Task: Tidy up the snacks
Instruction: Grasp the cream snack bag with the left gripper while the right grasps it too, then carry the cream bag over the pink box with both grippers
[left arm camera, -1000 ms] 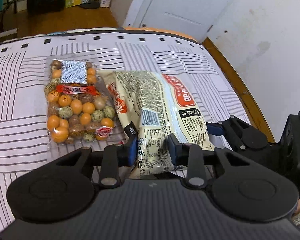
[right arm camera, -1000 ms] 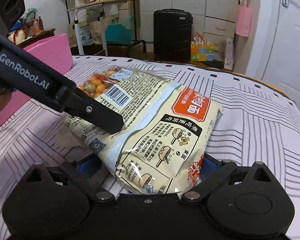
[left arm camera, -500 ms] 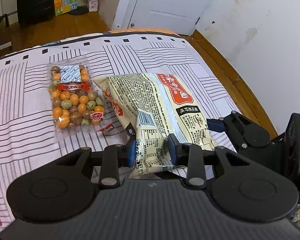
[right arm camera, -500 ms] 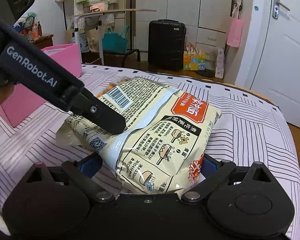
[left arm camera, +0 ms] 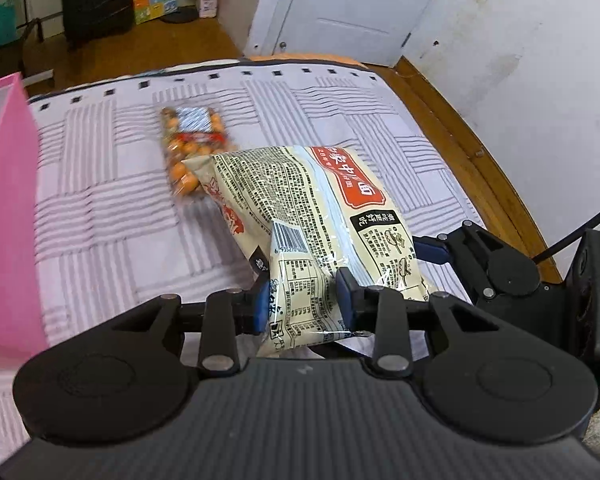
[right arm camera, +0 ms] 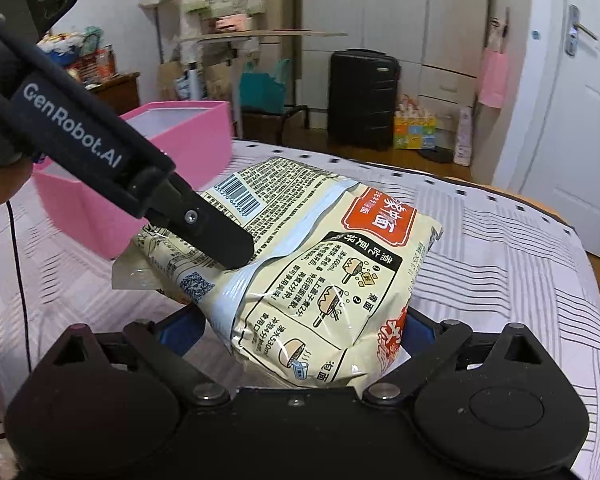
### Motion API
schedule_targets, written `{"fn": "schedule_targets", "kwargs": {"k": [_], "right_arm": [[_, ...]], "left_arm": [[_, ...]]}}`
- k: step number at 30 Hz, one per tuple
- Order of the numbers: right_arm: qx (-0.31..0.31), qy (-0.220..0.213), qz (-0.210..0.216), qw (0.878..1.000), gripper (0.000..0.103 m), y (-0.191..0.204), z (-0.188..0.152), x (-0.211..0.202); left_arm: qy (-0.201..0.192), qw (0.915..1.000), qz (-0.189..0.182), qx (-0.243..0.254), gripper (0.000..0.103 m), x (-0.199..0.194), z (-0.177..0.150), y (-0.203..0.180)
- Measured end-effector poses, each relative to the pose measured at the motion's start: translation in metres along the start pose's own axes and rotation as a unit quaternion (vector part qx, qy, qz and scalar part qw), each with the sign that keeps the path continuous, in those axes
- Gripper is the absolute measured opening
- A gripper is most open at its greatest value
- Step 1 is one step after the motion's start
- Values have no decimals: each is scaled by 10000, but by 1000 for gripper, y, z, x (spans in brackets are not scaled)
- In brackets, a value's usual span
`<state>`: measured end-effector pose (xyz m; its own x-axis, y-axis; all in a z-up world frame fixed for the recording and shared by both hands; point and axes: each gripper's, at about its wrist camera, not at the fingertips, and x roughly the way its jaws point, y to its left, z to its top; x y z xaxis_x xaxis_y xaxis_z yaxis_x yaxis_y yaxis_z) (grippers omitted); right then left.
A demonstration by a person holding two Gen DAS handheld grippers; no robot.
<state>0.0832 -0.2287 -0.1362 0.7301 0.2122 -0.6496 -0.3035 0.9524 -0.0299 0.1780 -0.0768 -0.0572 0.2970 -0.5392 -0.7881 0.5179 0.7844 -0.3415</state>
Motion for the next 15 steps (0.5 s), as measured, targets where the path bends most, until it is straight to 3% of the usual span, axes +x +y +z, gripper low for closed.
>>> {"fn": "schedule_targets", "kwargs": {"k": [6,15], "right_arm": [[-456,128,201,9987,99,40,5,-16],[-941,23,515,9942,99,75,24,-23]], "left_arm": [[80,9996,173,-220,35,-33,-28,10],[-251,9973,420,-539,35,-79,-57,28]]}}
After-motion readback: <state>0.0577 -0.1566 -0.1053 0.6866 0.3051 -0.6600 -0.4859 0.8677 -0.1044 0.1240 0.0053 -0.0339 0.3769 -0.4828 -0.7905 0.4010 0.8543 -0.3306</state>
